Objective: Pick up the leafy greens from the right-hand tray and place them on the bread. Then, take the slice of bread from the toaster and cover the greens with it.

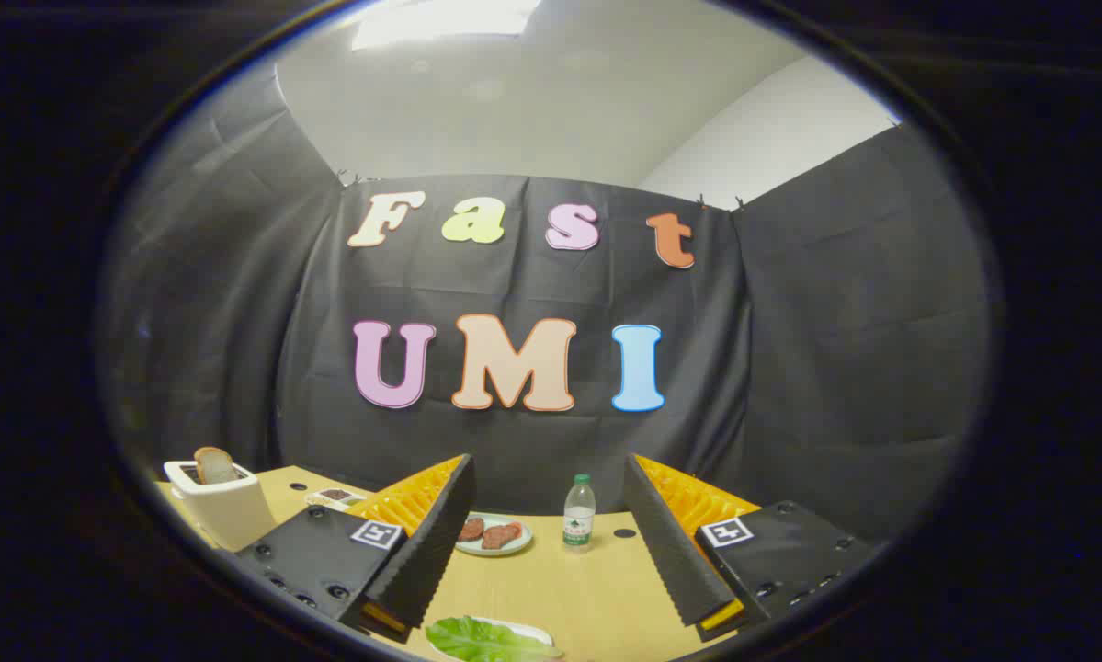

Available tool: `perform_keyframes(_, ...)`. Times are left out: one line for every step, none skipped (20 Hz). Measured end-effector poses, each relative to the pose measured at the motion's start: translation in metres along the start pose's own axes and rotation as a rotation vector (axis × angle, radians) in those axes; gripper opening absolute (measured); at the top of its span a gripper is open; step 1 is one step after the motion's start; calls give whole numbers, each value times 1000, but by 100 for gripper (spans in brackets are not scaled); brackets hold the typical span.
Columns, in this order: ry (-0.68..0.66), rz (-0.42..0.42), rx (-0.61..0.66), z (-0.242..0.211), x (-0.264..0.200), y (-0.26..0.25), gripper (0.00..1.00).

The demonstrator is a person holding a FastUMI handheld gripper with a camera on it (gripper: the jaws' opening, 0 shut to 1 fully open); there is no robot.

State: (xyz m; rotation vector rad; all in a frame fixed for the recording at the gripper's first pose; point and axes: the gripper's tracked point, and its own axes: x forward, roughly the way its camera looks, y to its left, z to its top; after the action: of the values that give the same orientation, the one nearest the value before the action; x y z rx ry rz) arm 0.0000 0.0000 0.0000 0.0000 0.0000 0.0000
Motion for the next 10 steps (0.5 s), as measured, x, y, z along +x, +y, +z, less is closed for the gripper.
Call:
perform_keyframes(-1, -6, 5, 0, 2, -2, 100)
perform_keyframes(3, -9, 13, -2, 2, -4, 100)
perform_keyframes(8, -5, 19, -5, 3, -3, 100)
perform_keyframes(12, -3, 19, -6, 4, -3, 100)
perform_keyframes(11, -3, 16, -5, 6, -5, 100)
perform_keyframes(5, -3, 16, -2, 8, -5, 100)
perform_keyframes(0, -3, 18, -1, 10, -4, 100)
perform_keyframes(-4, -2, 19, 0, 12, -4, 100)
perform_keyframes(-4, -3, 18, -2, 13, -5, 100)
perform_keyframes(-4, -2, 18, -2, 13, -5, 100)
